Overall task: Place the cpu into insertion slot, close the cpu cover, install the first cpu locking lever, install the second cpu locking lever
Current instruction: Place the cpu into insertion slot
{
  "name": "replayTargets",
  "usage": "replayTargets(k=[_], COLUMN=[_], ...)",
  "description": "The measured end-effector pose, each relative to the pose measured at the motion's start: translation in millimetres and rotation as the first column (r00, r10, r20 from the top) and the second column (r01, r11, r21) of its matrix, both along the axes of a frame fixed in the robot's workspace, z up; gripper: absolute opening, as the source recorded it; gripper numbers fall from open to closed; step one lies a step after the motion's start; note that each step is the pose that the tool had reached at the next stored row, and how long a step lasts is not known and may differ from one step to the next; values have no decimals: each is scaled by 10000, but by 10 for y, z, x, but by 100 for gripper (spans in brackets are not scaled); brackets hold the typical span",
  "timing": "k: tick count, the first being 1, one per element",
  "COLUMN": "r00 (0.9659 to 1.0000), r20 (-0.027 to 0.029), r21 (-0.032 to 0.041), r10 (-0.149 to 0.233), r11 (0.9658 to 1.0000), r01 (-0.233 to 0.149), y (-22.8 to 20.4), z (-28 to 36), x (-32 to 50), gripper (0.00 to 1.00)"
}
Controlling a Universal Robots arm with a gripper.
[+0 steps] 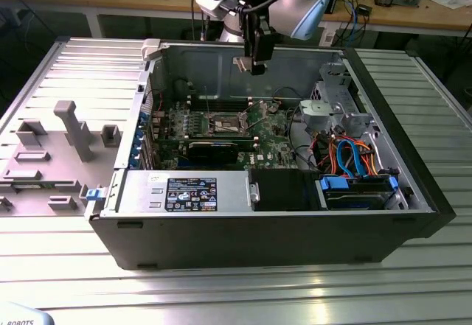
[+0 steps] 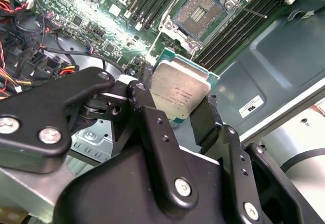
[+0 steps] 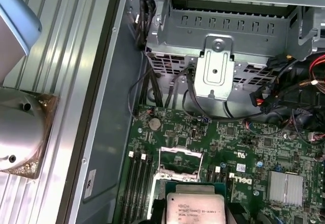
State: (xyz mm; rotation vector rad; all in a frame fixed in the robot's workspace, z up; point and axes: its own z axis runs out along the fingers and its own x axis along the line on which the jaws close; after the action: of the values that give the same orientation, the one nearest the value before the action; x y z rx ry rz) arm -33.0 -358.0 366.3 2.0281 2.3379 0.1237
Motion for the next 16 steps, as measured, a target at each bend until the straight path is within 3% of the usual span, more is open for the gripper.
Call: replayTargets(k=[3, 16], r00=[9996, 9995], r20=[0, 0], r21=[1, 0], r10=[-285, -310], r11=[9996, 9995], r01=[285, 310], y=[0, 0], z=[-1, -1], x=[-8, -8], gripper=[54, 54])
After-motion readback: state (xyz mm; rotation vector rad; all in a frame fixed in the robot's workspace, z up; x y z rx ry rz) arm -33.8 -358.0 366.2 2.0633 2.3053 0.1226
